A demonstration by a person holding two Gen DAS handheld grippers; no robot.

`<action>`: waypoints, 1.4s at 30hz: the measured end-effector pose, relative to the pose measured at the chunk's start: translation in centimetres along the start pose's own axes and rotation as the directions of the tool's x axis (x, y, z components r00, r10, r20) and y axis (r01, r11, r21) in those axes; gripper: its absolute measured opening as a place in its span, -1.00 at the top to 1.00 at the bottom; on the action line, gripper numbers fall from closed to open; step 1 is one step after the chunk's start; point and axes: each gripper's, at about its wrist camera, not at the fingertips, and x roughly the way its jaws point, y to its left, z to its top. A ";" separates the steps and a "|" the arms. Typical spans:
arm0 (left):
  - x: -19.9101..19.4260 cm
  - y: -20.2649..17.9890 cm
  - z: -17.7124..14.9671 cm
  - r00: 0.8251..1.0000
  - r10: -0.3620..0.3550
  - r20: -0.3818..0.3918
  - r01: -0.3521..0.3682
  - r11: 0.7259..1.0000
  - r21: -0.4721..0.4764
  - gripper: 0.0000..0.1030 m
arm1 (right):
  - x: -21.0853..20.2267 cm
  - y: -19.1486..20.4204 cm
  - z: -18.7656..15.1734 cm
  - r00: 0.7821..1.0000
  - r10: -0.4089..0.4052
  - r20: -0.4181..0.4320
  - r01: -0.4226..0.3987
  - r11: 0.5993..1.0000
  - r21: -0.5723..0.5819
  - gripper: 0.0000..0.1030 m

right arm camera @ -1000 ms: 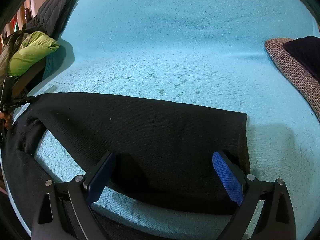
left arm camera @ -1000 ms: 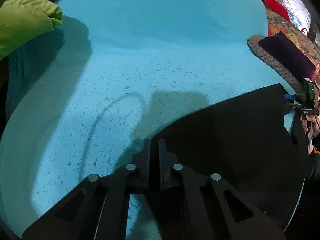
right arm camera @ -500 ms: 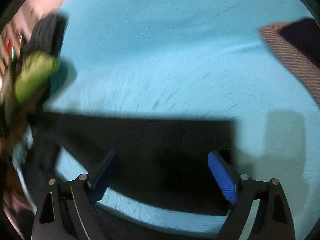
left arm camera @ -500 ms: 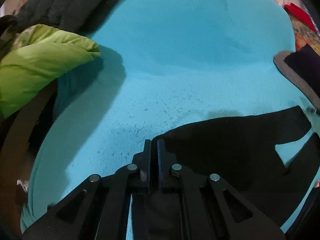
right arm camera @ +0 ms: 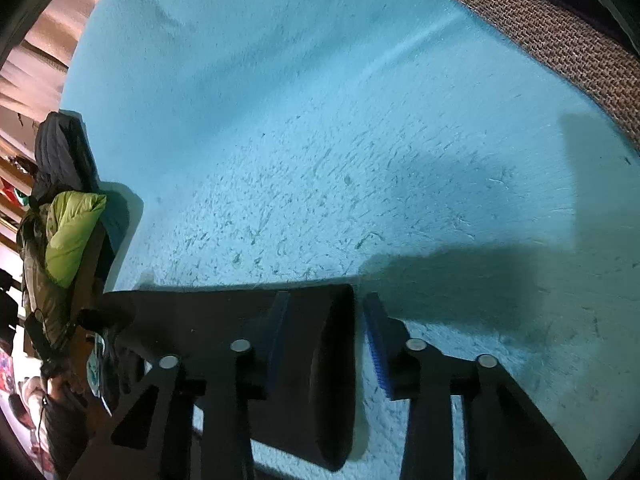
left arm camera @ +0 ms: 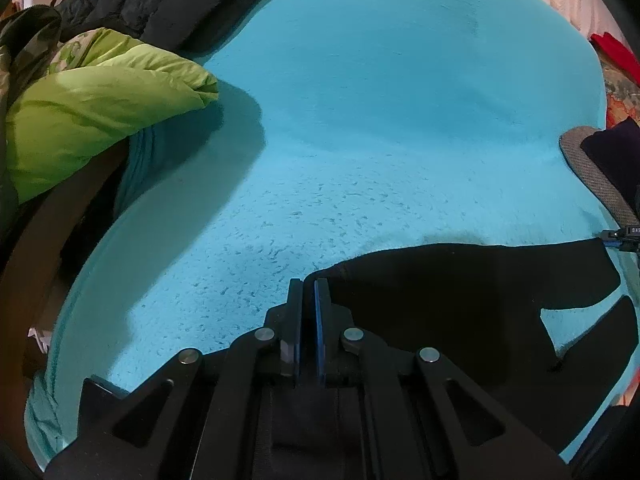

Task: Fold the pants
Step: 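Close the left gripper on the pants edge while the right gripper grasps it too, then lift the black pants with both grippers and fold them over onto themselves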

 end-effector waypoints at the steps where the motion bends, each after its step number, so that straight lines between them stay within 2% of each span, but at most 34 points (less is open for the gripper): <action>1: 0.0 -0.1 0.0 1.000 0.002 0.000 -0.002 1.000 0.002 0.94 | 0.3 -0.1 0.1 1.000 0.010 -0.004 -0.010 1.000 0.003 0.34; 6: 0.1 -0.7 0.1 1.000 0.020 0.003 -0.020 0.999 0.027 0.94 | 1.3 0.3 0.1 1.000 0.011 -0.009 -0.011 1.000 -0.025 0.39; 7: 0.0 -0.9 0.1 1.000 0.027 0.006 -0.027 0.999 0.036 0.94 | 1.3 0.3 0.2 1.000 0.017 -0.015 -0.018 0.999 -0.038 0.71; 8: -0.1 -1.0 0.1 1.000 0.027 0.009 -0.028 0.999 0.043 0.94 | 1.3 0.4 0.1 1.000 0.021 -0.022 -0.022 0.998 -0.053 0.91; 13: -1.7 -1.5 -0.7 0.998 0.028 0.052 -0.034 0.993 0.110 0.94 | -2.2 2.4 -0.6 0.997 0.036 0.065 -0.022 0.979 -0.201 0.90; 16: -2.8 -0.9 -1.9 0.997 0.026 0.072 -0.035 0.992 0.123 0.94 | -4.6 3.4 -2.3 0.994 0.042 0.105 -0.010 0.957 -0.290 0.90; 22: -5.7 1.1 -6.3 0.994 0.033 0.105 -0.041 0.996 0.073 0.94 | -9.2 4.2 -7.6 0.984 0.084 0.156 -0.012 0.910 -0.415 0.91; 25: -6.2 1.7 -9.0 0.995 0.021 0.092 -0.027 0.998 0.061 0.94 | -10.6 4.0 -10.2 0.982 0.102 0.158 -0.020 0.893 -0.450 0.91; 28: -5.8 2.6 -12.0 0.998 -0.014 0.054 0.014 1.000 0.014 0.94 | -10.9 3.6 -13.0 0.985 0.074 0.154 0.010 0.874 -0.485 0.90; 30: -5.6 3.8 -13.9 0.997 -0.067 0.033 0.070 0.995 -0.075 0.86 | -10.4 3.6 -14.8 0.989 0.046 0.143 0.035 0.858 -0.513 0.88; 31: -5.7 4.3 -14.3 0.995 -0.090 0.036 0.094 0.990 -0.109 0.81 | -10.1 3.8 -15.7 0.989 0.031 0.142 0.049 0.850 -0.524 0.75; 33: -6.6 5.7 -15.5 0.992 -0.112 0.061 0.123 0.970 -0.209 0.30 | -10.2 3.8 -16.9 0.989 0.017 0.148 0.062 0.855 -0.515 0.72; 35: -7.8 7.0 -16.5 0.988 -0.118 0.095 0.141 0.942 -0.303 0.04 | -11.1 3.3 -17.7 0.986 0.026 0.167 0.059 0.872 -0.486 0.55; 36: -8.5 7.7 -17.0 0.984 -0.137 0.117 0.170 0.919 -0.355 -0.06 | -11.7 3.1 -17.9 0.982 0.035 0.188 0.057 0.882 -0.467 0.42; 38: -9.8 9.3 -18.0 0.963 -0.206 0.174 0.266 0.834 -0.484 -0.13 | -13.1 2.4 -18.1 0.971 0.065 0.230 0.040 0.905 -0.425 0.36; 40: -10.4 10.2 -18.8 0.933 -0.276 0.232 0.361 0.719 -0.594 -0.27 | -14.3 1.9 -18.4 0.959 0.103 0.265 0.006 0.926 -0.378 0.34; 41: -10.3 10.7 -19.3 0.901 -0.334 0.277 0.432 0.625 -0.650 -0.31 | -14.7 1.8 -18.6 0.954 0.113 0.279 -0.004 0.931 -0.365 0.32; 42: -9.7 10.8 -19.6 0.863 -0.391 0.319 0.493 0.515 -0.702 -0.31 | -15.1 1.8 -18.8 0.948 0.128 0.293 -0.017 0.935 -0.354 0.26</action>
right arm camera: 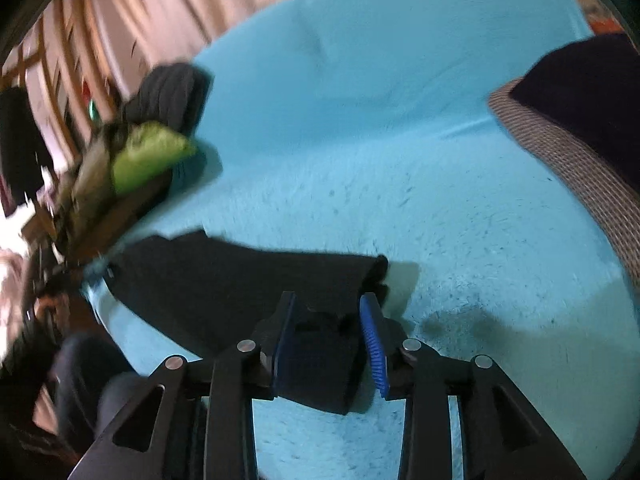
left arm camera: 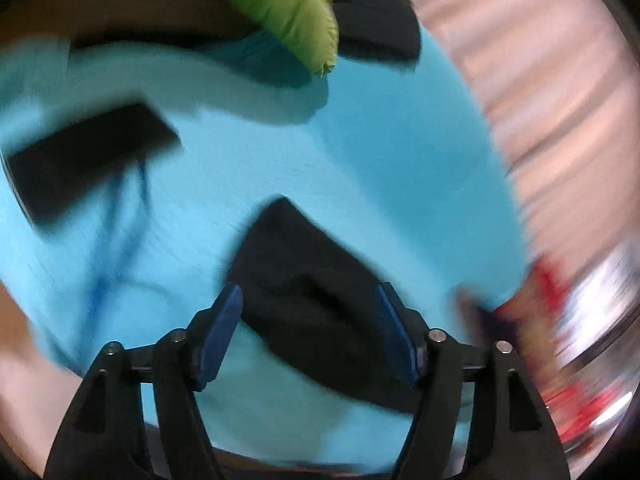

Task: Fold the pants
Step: 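Lift the black pants with both grippers and fold them over onto themselves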

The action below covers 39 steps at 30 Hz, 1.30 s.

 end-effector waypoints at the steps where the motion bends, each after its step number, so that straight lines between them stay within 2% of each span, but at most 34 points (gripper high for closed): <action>1: 0.8 0.2 0.0 0.999 -0.040 -0.023 0.039 0.997 -0.067 -0.31 | -0.3 0.2 -0.1 1.000 0.008 0.014 -0.008 1.000 0.010 0.22; 3: 2.4 0.1 -0.3 0.995 -0.089 -0.055 0.081 0.987 -0.140 -0.31 | -0.3 0.8 -0.2 1.000 0.021 0.023 -0.021 1.000 0.014 0.19; 6: 5.3 -0.1 -0.4 0.995 -0.065 -0.081 0.050 0.983 -0.178 -0.31 | 0.0 1.8 -0.3 0.999 0.040 0.013 -0.040 0.999 -0.002 0.19; 8: 6.6 0.0 -0.6 0.993 -0.073 -0.094 0.052 0.977 -0.205 -0.31 | 0.3 2.3 -0.5 0.999 0.046 0.010 -0.046 0.999 -0.009 0.19; 12: 8.2 0.2 0.0 0.997 -0.052 -0.061 0.036 0.969 -0.246 -0.31 | 0.4 3.0 -1.1 0.998 0.059 -0.001 -0.059 0.998 -0.005 0.19; 14: 8.1 0.8 0.0 0.998 -0.058 -0.027 0.046 0.951 -0.306 -0.31 | 0.6 3.2 -1.3 0.998 0.060 -0.008 -0.060 0.998 -0.003 0.19; 18: 7.2 2.2 -0.1 0.996 -0.069 0.054 0.087 0.877 -0.472 -0.31 | 0.6 3.4 -1.7 0.998 0.055 -0.012 -0.055 0.998 -0.003 0.17; 20: 7.0 2.8 -0.2 0.996 -0.059 0.067 0.085 0.854 -0.513 -0.30 | 0.6 3.5 -1.8 0.999 0.049 -0.009 -0.049 0.999 -0.004 0.12; 22: 7.3 2.9 -0.2 0.999 0.001 0.037 0.019 0.846 -0.533 -0.01 | 0.6 3.8 -1.9 0.999 0.046 -0.009 -0.046 0.999 -0.008 0.05; 23: 7.5 2.8 -0.4 0.999 0.042 0.005 -0.033 0.849 -0.528 0.41 | 0.5 3.9 -1.9 0.999 0.046 -0.008 -0.046 0.999 -0.010 0.05; 24: 7.6 2.8 -0.5 0.997 0.074 -0.024 -0.075 0.853 -0.517 0.70 | 0.4 4.0 -1.9 0.999 0.047 -0.006 -0.047 0.999 -0.011 0.05; 26: 8.0 2.9 -1.0 0.994 0.102 -0.041 -0.108 0.860 -0.499 0.92 | 0.2 4.0 -1.8 0.999 0.048 -0.001 -0.049 0.999 -0.010 0.05; 29: 7.6 2.3 -1.3 0.992 0.119 -0.036 -0.123 0.894 -0.431 0.93 | -0.2 3.7 -1.7 0.998 0.056 0.011 -0.057 0.998 0.013 0.01; 33: 8.1 0.1 -1.1 0.985 0.170 -0.032 -0.173 0.943 -0.285 0.93 | -1.3 1.2 -1.3 0.992 0.107 0.068 -0.119 0.973 0.196 -0.10; 35: 8.4 -0.2 -1.1 0.983 0.184 -0.022 -0.184 0.952 -0.244 0.92 | -1.7 -0.9 -1.4 0.981 0.157 0.114 -0.187 0.922 0.340 -0.12; 37: 8.6 -0.2 -0.9 0.983 0.185 -0.015 -0.183 0.954 -0.237 0.90 | -1.7 -3.0 -1.8 0.963 0.218 0.158 -0.268 0.837 0.478 -0.12; 39: 8.9 -0.5 -0.8 0.982 0.189 -0.013 -0.187 0.956 -0.224 0.87 | -1.2 -4.5 -2.1 0.954 0.252 0.165 -0.301 0.763 0.572 -0.12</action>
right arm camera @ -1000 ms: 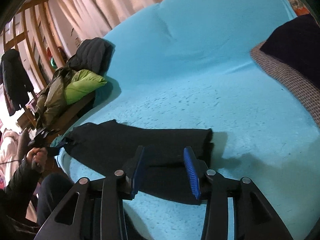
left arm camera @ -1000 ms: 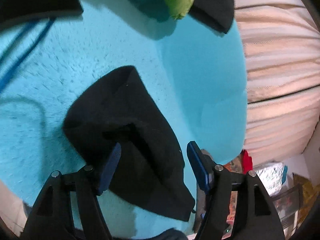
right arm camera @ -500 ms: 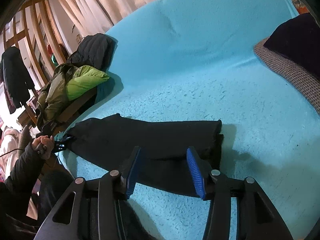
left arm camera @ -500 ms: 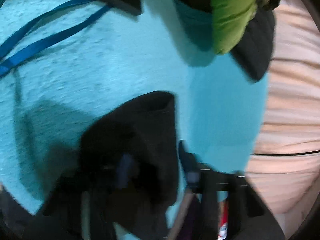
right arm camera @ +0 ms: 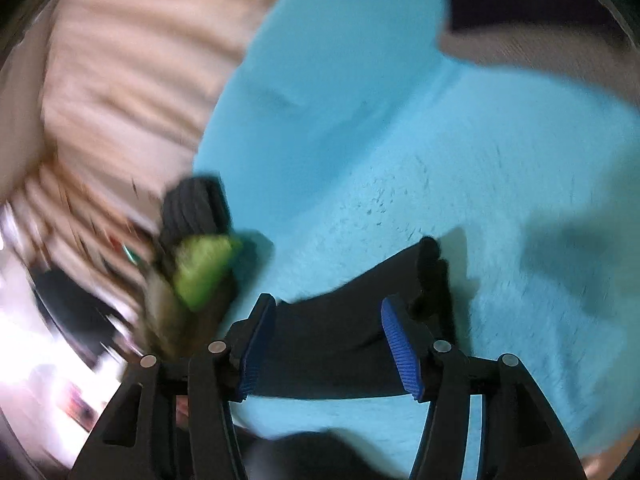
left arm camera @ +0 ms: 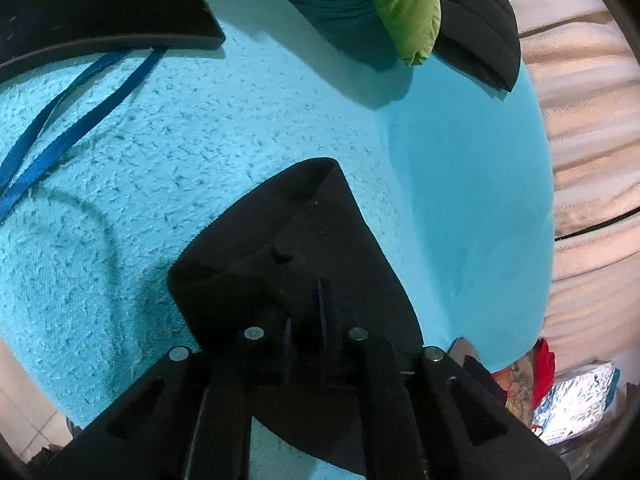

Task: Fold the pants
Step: 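Lift the black pants with both grippers and fold them over onto themselves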

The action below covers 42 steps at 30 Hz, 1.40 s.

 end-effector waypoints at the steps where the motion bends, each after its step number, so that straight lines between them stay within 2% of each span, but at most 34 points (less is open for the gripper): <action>1: 0.0 -0.1 0.3 1.000 0.003 0.003 -0.003 1.000 0.007 0.86 | 0.2 -0.5 0.2 1.000 0.001 -0.006 -0.001 0.999 0.038 -0.12; 3: 0.1 -0.4 0.4 1.000 -0.003 0.006 0.003 1.000 0.017 0.71 | 1.0 -1.6 0.3 0.999 0.000 -0.037 0.004 0.994 0.106 -0.11; 7: -0.4 -0.5 0.2 1.000 0.004 0.013 -0.004 0.999 0.039 0.67 | 2.7 -3.1 -0.2 0.997 0.007 -0.071 0.006 0.982 0.189 -0.12; 10: -0.3 0.0 0.2 1.000 0.007 0.004 -0.007 0.999 0.032 0.68 | 4.5 -3.4 -0.3 0.994 0.011 -0.112 0.011 0.980 0.199 -0.12; 11: -0.2 0.0 0.2 1.000 0.014 0.003 -0.014 0.999 0.035 0.71 | 5.2 -3.4 -0.2 0.992 -0.032 -0.122 0.055 0.980 0.191 -0.12; 12: -0.4 0.0 0.1 1.000 0.022 0.002 -0.022 0.999 0.040 0.82 | 5.7 -3.4 -0.2 0.990 -0.066 -0.125 0.089 0.978 0.186 -0.12; 14: -0.4 0.2 0.0 0.999 0.044 0.001 -0.044 0.997 0.055 0.91 | 6.7 -3.7 -0.2 0.983 -0.110 -0.147 0.137 0.972 0.190 -0.12; 15: -0.3 0.3 0.0 0.999 0.042 -0.003 -0.042 0.998 0.057 0.93 | 7.2 -3.9 -0.3 0.980 -0.128 -0.153 0.156 0.969 0.191 -0.03; 17: -0.5 0.5 0.1 0.999 0.042 -0.006 -0.042 0.997 0.067 0.94 | 7.5 -3.7 -0.3 0.978 -0.148 -0.149 0.171 0.973 0.152 0.36; 18: -0.6 0.4 0.3 0.999 0.044 -0.005 -0.044 0.996 0.078 0.94 | 7.6 -3.4 -0.3 0.973 -0.179 -0.147 0.196 0.974 0.117 0.95; 20: -1.2 0.4 0.4 0.999 0.045 -0.001 -0.045 0.994 0.098 0.94 | 7.1 -3.0 -0.3 0.974 -0.184 -0.132 0.196 0.977 0.087 0.93; 24: -3.8 -0.2 1.1 0.999 0.020 0.026 -0.024 0.987 0.160 0.95 | 5.2 0.7 -0.6 0.976 -0.193 -0.105 0.188 0.981 -0.056 0.93; 26: -4.4 -0.3 1.2 0.999 0.034 0.040 -0.041 0.980 0.193 0.95 | 4.6 1.7 -0.6 0.970 -0.216 -0.110 0.205 0.973 -0.103 0.93; 27: -4.3 -0.2 1.2 0.998 0.057 0.041 -0.064 0.975 0.213 0.95 | 4.6 1.8 -0.9 0.959 -0.257 -0.121 0.241 0.961 -0.134 0.93; 30: -2.6 0.9 1.3 0.994 0.112 0.013 -0.112 0.970 0.215 0.94 | 5.2 0.8 -2.1 0.928 -0.336 -0.161 0.312 0.937 -0.155 0.93; 31: -2.6 1.4 0.8 0.994 0.113 0.011 -0.113 0.970 0.215 0.94 | 5.2 0.4 -2.4 0.924 -0.344 -0.165 0.321 0.935 -0.150 0.93; 36: -3.6 0.8 0.6 0.994 0.100 0.034 -0.105 0.968 0.229 0.94 | 5.2 0.1 -3.1 0.931 -0.330 -0.154 0.313 0.941 -0.127 0.93; 39: -2.5 1.1 0.5 0.990 0.139 0.025 -0.141 0.958 0.248 0.94 | 5.3 -0.5 -3.1 0.926 -0.342 -0.162 0.324 0.937 -0.131 0.93; 42: -2.9 0.8 0.0 0.989 0.143 0.047 -0.151 0.947 0.284 0.93 | 5.7 -1.3 -3.4 0.925 -0.339 -0.172 0.324 0.939 -0.111 0.92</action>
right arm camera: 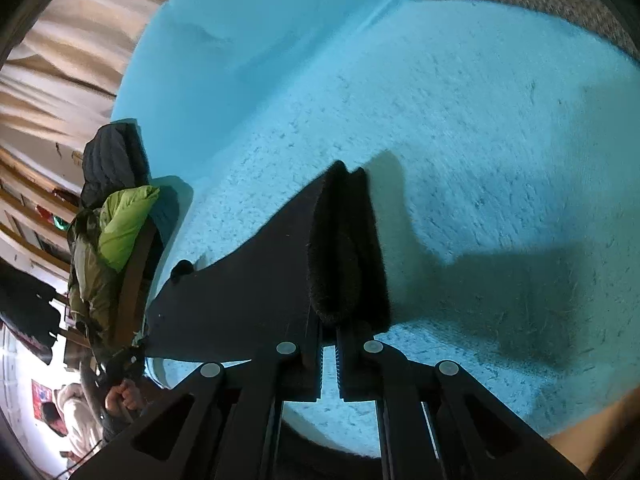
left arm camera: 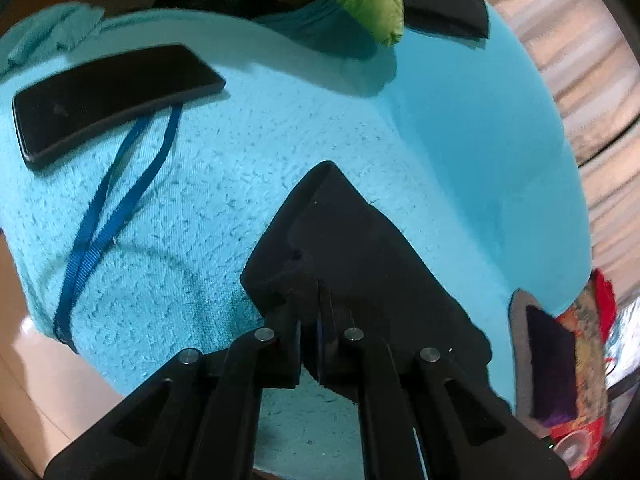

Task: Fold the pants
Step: 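Lift the black pants with both grippers and fold them over onto themselves, then lower the folded pants and open both grippers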

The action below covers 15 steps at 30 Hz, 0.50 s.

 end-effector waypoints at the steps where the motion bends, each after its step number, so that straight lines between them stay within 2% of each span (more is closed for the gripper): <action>1: 0.0 -0.1 -0.1 1.000 0.006 0.002 -0.006 1.000 0.015 0.92 | -0.1 -0.4 -0.1 1.000 0.003 0.000 -0.003 1.000 0.000 0.92; 7: 0.0 -0.1 0.0 1.000 -0.018 0.020 0.017 0.998 0.061 0.85 | -0.5 -1.3 -0.3 1.000 0.011 0.021 -0.011 1.000 -0.029 0.94; 9: -0.4 0.1 0.2 0.999 -0.022 0.038 0.019 0.997 0.069 0.69 | -0.9 -1.1 -0.2 0.999 0.008 0.032 -0.006 0.999 -0.049 0.85; 10: -0.8 0.1 0.4 0.999 -0.003 0.054 -0.001 0.997 0.082 0.64 | -1.3 -1.0 -0.2 0.999 -0.009 0.045 0.011 0.998 -0.060 0.82; 11: -1.2 -0.1 0.5 0.996 0.035 0.081 -0.043 0.994 0.099 0.49 | -1.5 -0.8 0.0 0.998 -0.024 0.057 0.028 0.997 -0.067 0.80; 12: -1.8 -0.3 0.5 0.989 0.079 0.123 -0.094 0.989 0.117 0.37 | -2.3 -0.5 0.2 0.994 -0.059 0.091 0.066 0.994 -0.084 0.72; 13: -2.6 -0.7 0.5 0.975 0.120 0.185 -0.147 0.980 0.137 0.34 | -3.0 -0.1 0.3 0.987 -0.099 0.128 0.111 0.989 -0.097 0.65; 15: -4.3 -1.8 0.3 0.940 0.166 0.299 -0.227 0.957 0.182 0.30 | -4.6 0.9 0.6 0.963 -0.161 0.216 0.193 0.971 -0.138 0.65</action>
